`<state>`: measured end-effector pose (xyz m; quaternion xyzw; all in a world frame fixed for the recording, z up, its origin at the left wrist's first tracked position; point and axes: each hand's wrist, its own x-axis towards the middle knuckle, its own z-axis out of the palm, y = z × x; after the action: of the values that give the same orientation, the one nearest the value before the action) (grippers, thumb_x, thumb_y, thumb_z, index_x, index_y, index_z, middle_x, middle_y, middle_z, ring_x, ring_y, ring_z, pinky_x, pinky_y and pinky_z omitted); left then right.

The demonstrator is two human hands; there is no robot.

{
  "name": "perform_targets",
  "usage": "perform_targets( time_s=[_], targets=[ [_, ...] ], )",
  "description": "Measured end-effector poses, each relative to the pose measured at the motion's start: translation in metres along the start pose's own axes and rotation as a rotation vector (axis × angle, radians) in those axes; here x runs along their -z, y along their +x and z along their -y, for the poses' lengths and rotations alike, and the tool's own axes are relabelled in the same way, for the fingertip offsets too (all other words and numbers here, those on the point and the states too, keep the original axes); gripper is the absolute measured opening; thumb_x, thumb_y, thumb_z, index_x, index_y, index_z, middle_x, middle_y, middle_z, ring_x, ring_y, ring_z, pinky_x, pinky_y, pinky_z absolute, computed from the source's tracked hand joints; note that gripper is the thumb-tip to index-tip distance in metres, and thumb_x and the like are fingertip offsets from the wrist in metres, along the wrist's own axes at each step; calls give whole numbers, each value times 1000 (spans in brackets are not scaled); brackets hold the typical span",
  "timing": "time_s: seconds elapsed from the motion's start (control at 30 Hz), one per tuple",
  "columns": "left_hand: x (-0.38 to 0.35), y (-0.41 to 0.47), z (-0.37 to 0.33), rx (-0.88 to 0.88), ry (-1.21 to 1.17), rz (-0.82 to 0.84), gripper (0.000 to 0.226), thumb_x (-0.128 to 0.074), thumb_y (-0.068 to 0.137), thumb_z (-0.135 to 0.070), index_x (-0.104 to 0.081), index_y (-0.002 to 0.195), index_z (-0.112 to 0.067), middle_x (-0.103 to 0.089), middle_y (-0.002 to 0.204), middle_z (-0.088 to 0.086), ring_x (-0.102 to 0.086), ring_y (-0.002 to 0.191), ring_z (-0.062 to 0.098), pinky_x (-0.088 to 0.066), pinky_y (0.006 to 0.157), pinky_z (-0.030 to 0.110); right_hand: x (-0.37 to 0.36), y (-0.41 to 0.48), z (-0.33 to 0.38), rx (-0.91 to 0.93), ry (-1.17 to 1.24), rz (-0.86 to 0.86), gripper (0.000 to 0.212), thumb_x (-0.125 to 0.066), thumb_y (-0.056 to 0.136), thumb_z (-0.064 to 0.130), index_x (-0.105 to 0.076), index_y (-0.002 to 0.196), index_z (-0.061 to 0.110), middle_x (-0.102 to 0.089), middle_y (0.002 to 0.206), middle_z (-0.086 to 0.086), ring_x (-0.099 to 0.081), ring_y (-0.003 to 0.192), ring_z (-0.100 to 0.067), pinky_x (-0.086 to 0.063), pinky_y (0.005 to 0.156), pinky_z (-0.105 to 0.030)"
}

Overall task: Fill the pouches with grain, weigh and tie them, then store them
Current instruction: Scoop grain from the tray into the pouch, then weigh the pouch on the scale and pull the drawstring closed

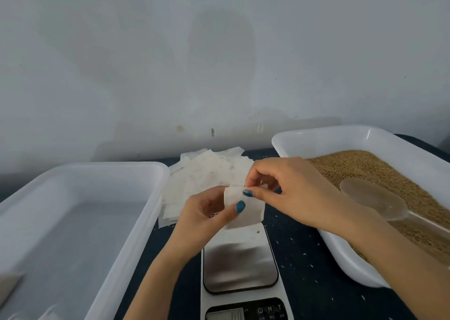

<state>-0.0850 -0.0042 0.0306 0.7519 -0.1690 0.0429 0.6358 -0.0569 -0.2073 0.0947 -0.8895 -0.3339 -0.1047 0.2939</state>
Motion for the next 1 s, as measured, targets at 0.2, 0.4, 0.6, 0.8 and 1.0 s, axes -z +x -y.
perform_targets(
  time_s=[0.2, 0.4, 0.6, 0.8, 1.0],
  targets=[
    [-2, -8, 15, -29, 345, -176, 27, -70, 87, -37, -58, 65, -27, -49, 57, -2, -40, 54, 4, -34, 54, 18, -23, -2, -4, -41, 18, -90, 8, -69, 88, 38, -62, 87, 41, -63, 85, 27, -63, 80, 1, -50, 65, -17],
    [2, -17, 31, 95, 361, -59, 13, -68, 92, -30, -67, 80, -34, -67, 69, -10, -61, 64, 5, -50, 63, 22, -63, -13, -14, -169, 44, -80, 17, -65, 91, 44, -57, 106, 40, -59, 84, 24, -57, 72, 1, -46, 67, -21],
    [0, -15, 34, 106, 270, -78, 24, -71, 90, -21, -63, 112, -25, -69, 90, -2, -67, 89, 14, -54, 79, 21, -95, -25, -31, -282, 314, -92, 66, -38, 84, 72, -46, 137, 33, -64, 120, 15, -57, 105, 5, -47, 86, -17],
    [-7, -9, 47, 153, 169, -123, 32, -68, 92, -27, -57, 121, -32, -70, 107, -16, -65, 101, 0, -50, 83, 15, -105, -35, -46, -350, 375, -147, 57, -32, 92, 57, -53, 137, 28, -61, 123, 14, -55, 114, -2, -42, 91, -17],
    [-6, -5, 59, 194, 242, -158, 37, -65, 91, -42, -51, 125, -44, -64, 121, -15, -56, 118, -1, -46, 96, 22, -109, -36, -57, -409, 349, -200, 51, -34, 97, 49, -49, 140, 25, -52, 84, 24, -47, 74, 9, -38, 73, -20]
  ],
)
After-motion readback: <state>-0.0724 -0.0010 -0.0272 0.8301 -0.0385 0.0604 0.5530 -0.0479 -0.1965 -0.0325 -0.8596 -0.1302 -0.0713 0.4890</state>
